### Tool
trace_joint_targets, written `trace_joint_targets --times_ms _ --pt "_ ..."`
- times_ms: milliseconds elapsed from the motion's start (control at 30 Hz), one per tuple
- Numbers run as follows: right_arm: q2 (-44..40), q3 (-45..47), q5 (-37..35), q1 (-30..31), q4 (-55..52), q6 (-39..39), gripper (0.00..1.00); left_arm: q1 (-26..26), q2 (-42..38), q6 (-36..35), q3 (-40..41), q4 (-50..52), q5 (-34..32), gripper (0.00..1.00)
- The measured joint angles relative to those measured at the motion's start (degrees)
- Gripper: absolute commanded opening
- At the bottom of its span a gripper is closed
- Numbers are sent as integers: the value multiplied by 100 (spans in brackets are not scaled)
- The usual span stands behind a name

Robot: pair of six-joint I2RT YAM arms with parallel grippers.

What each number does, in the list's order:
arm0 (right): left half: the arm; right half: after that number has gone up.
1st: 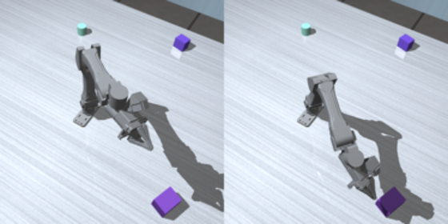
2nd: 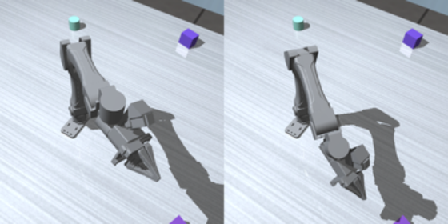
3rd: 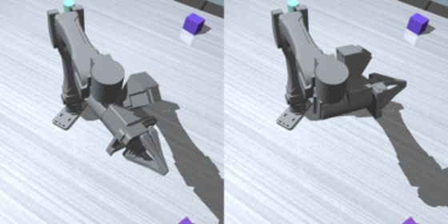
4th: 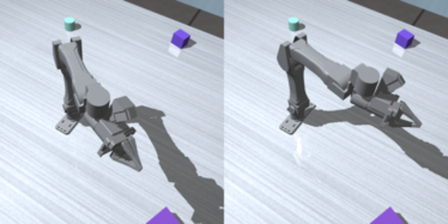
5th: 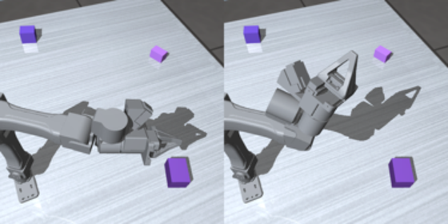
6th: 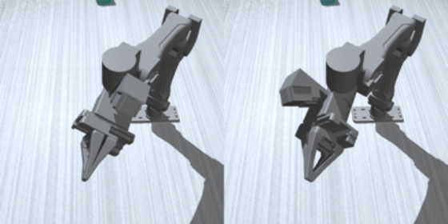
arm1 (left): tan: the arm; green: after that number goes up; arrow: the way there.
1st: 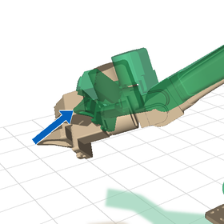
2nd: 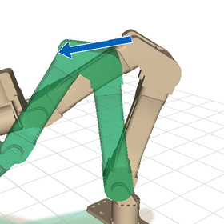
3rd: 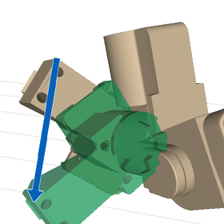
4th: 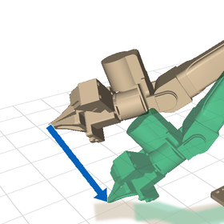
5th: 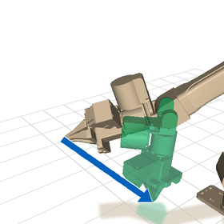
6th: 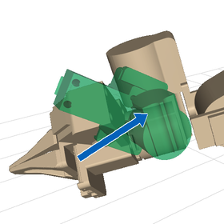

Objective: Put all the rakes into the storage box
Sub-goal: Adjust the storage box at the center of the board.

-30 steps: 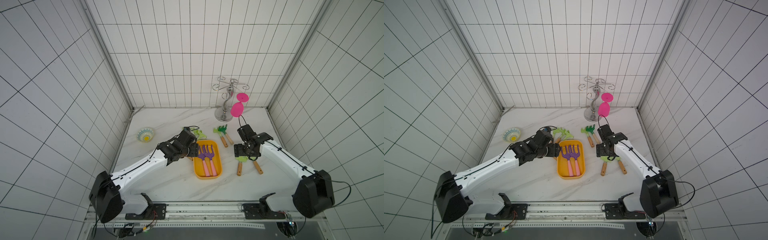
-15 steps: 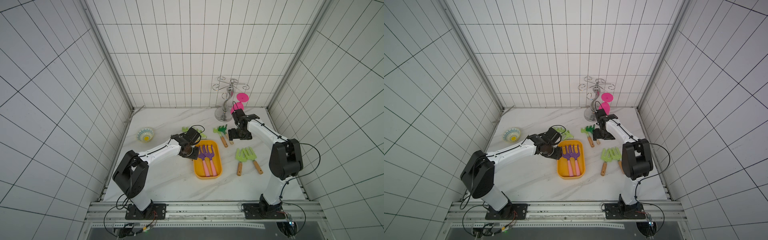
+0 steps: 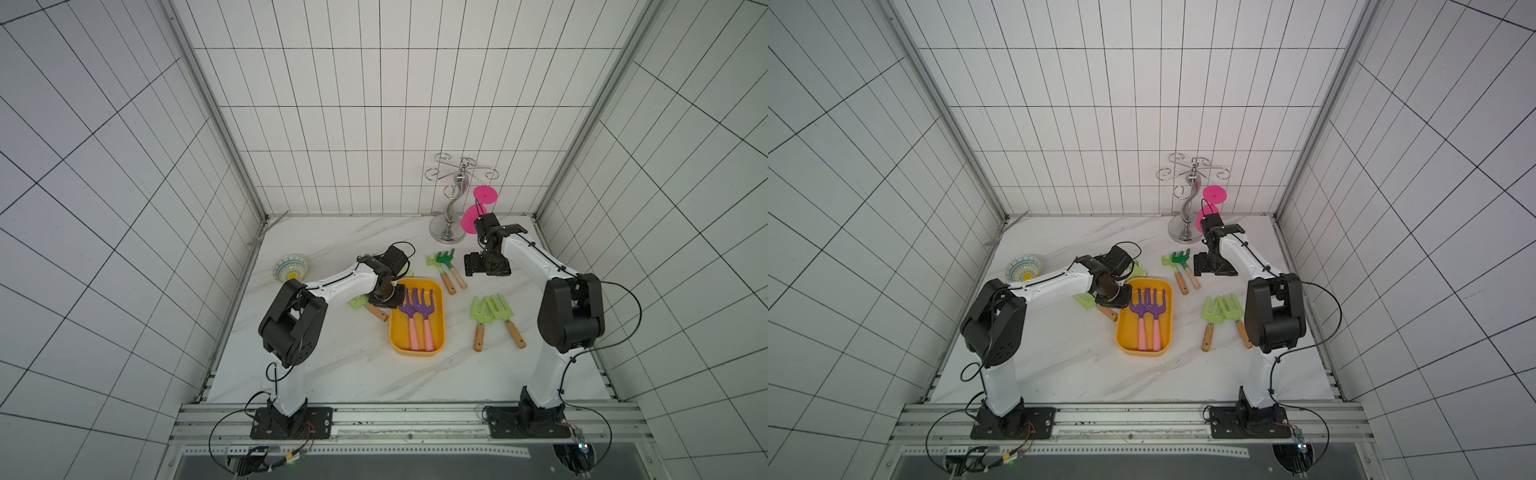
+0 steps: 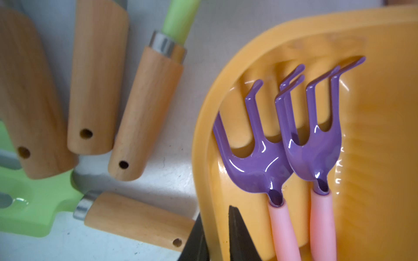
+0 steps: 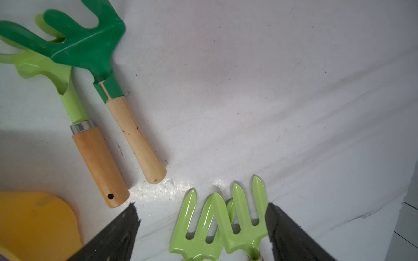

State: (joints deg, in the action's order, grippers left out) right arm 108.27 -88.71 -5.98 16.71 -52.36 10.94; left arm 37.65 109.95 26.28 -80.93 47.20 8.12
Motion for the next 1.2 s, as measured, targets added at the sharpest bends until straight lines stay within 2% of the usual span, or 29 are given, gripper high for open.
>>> trace_joint_targets --times_ms 167,500,567,700,833,1000,1200 --pt "-120 157 -7 -105 -26 81 90 -46 334 173 -413 -13 131 12" --pt "-1390 1818 -26 -511 -195 153 90 -315 448 389 -527 -249 372 10" --pt "-1532 2026 -31 -549 -232 116 90 -361 448 404 -525 -293 420 15" --pt "-1794 2387 -15 -632 -262 -46 89 -411 400 415 -457 -507 564 33" --pt "-1845 2426 192 -968 -282 -238 86 -411 170 402 -350 -623 702 46" --pt "-1746 2420 415 -1344 -361 -433 80 -411 -455 278 -299 -673 787 51" --pt "-1370 2409 579 -1375 -732 -542 76 -481 -962 136 -299 -778 951 52"
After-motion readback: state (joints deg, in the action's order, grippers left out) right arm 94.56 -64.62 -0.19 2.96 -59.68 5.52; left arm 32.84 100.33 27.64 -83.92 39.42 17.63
